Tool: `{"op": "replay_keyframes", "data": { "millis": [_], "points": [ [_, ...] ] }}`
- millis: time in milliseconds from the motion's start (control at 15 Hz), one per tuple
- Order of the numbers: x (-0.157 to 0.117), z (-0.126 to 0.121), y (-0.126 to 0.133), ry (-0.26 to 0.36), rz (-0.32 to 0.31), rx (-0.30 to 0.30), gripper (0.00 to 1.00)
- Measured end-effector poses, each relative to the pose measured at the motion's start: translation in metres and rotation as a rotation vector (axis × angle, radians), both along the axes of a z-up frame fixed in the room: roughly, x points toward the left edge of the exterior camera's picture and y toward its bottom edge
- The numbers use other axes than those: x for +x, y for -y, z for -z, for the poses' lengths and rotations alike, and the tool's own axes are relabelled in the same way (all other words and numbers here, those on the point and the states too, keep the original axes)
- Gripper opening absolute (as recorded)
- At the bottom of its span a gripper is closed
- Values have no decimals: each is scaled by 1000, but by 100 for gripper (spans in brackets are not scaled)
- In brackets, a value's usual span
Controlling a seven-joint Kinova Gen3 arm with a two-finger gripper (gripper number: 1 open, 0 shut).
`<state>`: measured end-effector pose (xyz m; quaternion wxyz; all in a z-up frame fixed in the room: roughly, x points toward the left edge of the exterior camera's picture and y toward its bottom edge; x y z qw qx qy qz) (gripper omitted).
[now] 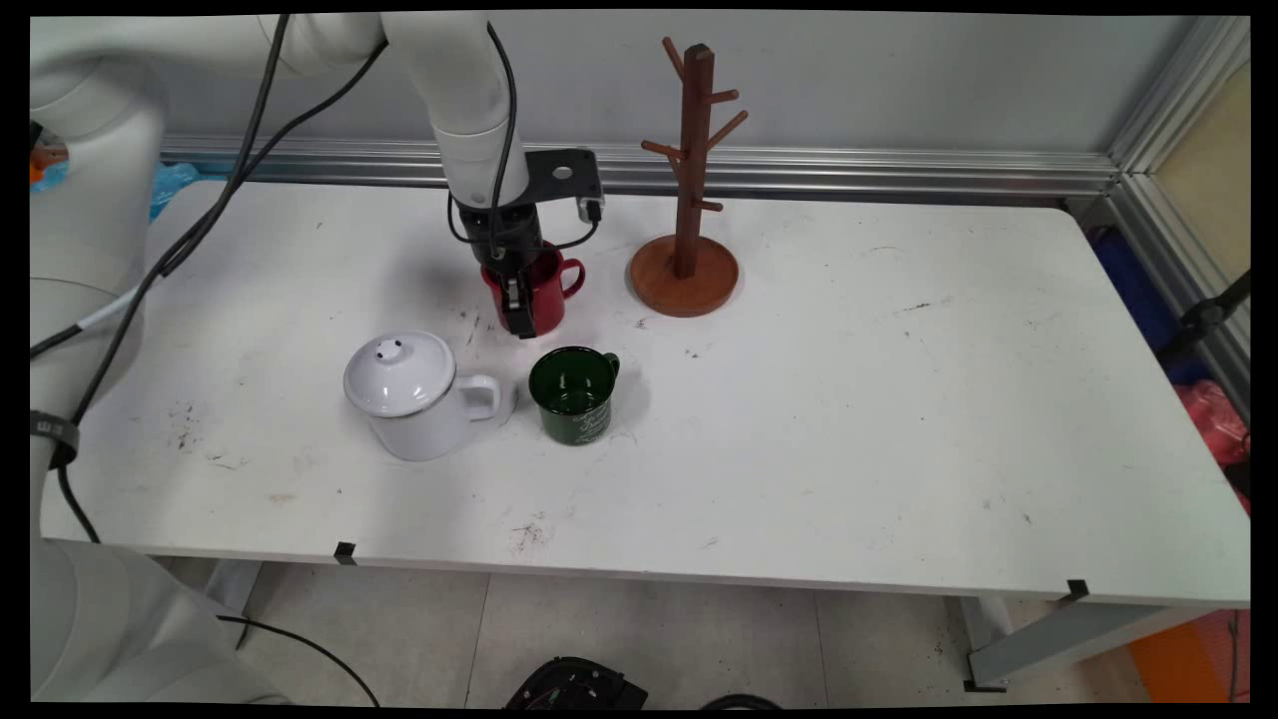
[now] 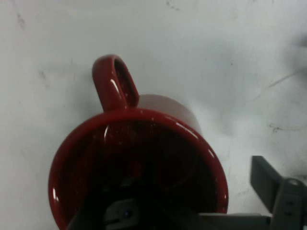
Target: Place the picked object on the table
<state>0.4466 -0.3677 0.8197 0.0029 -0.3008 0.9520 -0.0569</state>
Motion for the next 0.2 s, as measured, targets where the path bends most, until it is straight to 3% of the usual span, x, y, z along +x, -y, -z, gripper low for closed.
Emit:
{"op": "replay_keyframes", "data": {
  "millis": [200],
  "points": [
    [-3,-9,0,-11,26,-12,100]
  ]
}}
